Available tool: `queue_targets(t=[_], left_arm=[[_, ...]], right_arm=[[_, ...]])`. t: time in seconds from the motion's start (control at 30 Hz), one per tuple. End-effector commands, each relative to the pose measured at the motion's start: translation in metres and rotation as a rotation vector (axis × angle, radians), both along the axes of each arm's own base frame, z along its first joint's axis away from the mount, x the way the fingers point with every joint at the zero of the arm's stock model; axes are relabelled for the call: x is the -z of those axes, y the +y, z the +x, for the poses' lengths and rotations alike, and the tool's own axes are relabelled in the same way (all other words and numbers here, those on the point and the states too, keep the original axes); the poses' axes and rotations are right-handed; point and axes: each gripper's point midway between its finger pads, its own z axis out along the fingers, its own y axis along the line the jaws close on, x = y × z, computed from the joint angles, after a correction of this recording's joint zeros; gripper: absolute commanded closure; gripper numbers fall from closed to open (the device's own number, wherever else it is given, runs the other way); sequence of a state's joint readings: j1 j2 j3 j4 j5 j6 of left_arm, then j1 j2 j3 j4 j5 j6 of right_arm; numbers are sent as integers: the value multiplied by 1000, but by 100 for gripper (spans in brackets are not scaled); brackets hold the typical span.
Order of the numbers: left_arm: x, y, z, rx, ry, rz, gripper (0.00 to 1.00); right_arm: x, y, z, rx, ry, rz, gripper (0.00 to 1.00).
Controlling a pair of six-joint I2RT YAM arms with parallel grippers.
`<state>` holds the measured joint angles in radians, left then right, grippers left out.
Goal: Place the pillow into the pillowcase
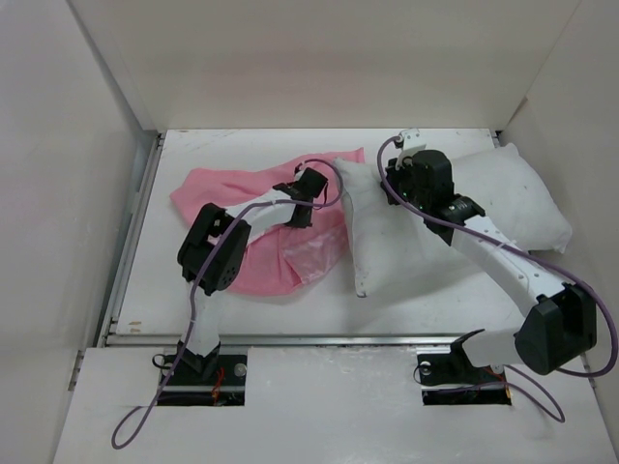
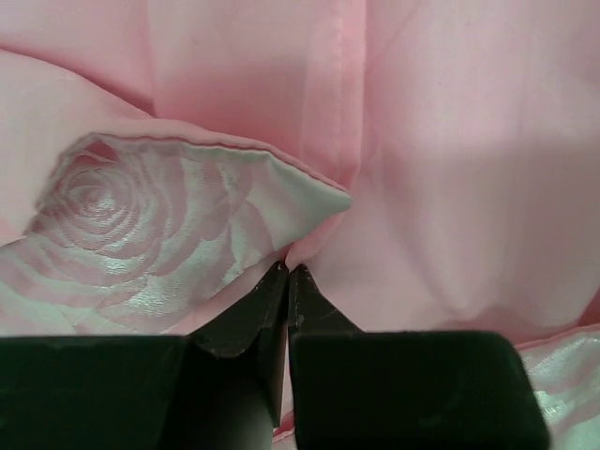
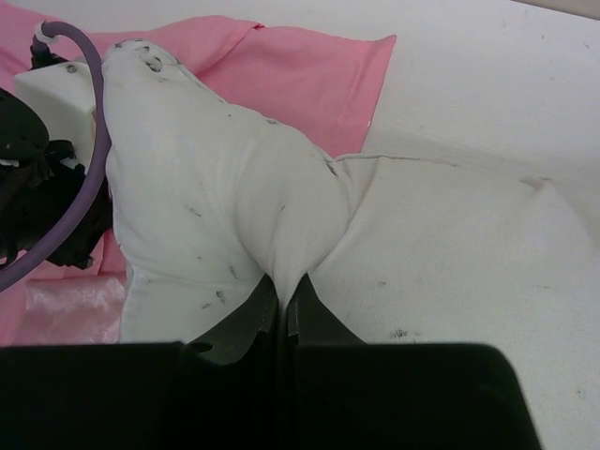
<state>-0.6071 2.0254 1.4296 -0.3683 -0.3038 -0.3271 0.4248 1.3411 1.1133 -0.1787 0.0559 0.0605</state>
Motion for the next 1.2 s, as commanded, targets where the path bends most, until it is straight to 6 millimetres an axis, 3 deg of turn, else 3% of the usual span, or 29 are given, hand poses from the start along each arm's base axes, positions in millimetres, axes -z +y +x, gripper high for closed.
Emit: queue_targets(t=[0.0, 0.13, 0.3, 0.5, 0.6, 0.67, 0.7, 0.8, 0.83, 0.87, 0.93, 0.97, 1.03, 1.17], left_arm=[[-36, 8, 9, -45, -76, 32, 100], [-63, 10, 10, -52, -125, 8, 100], [-117, 13, 16, -84, -242, -46, 100], [-166, 15, 13, -97, -333, -122, 100], [-169, 17, 9, -103, -326, -123, 100], [-181, 16, 4, -97, -345, -131, 100], [-181, 10, 2, -84, -345, -133, 100], [-190, 2, -8, -58, -356, -141, 100], [-193, 3, -11, -58, -357, -142, 100], [-198, -1, -15, -46, -367, -153, 100], [-204, -5, -19, -34, -376, -164, 100], [-200, -8, -23, -22, -367, -159, 100], [-210, -10, -27, -20, -386, -185, 100], [-210, -18, -39, 19, -369, -209, 100]], right_arm=[[-26, -9, 13, 60, -84, 20, 100], [-26, -1, 10, 9, -79, 29, 100], [-24, 18, 0, -150, -77, 14, 100], [-17, 46, -30, -411, -65, 4, 100], [-10, 51, -37, -465, -41, 3, 100], [4, 53, -36, -485, -7, -13, 100], [2, 61, -39, -518, 1, -4, 100], [22, 82, -43, -587, 66, -35, 100], [19, 89, -40, -601, 55, -52, 100], [33, 96, -38, -624, 78, -83, 100], [29, 119, -40, -682, 63, -100, 100], [37, 127, -37, -701, 72, -114, 100], [30, 138, -25, -679, 39, -119, 100], [-22, 152, 13, -545, -125, -2, 100]])
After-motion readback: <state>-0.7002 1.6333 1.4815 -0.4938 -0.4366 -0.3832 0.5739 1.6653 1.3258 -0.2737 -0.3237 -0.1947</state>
